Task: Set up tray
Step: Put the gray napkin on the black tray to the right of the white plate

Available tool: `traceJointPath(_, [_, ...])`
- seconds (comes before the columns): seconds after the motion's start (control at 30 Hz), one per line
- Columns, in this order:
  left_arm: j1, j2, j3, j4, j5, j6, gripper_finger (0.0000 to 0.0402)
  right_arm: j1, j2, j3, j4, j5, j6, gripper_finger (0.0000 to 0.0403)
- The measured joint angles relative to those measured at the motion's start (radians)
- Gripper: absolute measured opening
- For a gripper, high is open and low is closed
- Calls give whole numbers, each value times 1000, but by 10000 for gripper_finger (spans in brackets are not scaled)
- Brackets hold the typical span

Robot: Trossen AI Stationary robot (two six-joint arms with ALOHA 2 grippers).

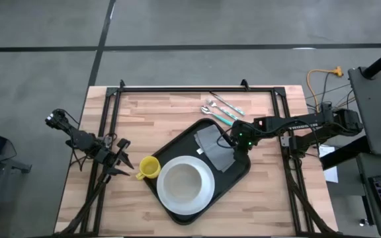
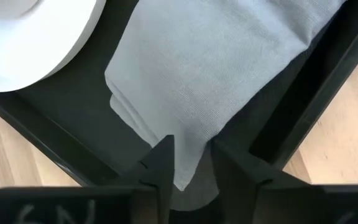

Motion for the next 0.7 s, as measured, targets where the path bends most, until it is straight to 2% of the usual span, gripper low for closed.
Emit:
traceJointPath(0.23, [0, 0, 0, 0, 0, 0, 116, 0, -1, 0, 0, -1, -6, 131])
traceJointPath(0.5, [0, 0, 0, 0, 0, 0, 116, -1, -4, 0, -75, 0, 49, 135])
traceJointPath(0.7, [0, 0, 0, 0, 0, 0, 116, -1, -4, 7, 3, 111, 153, 126])
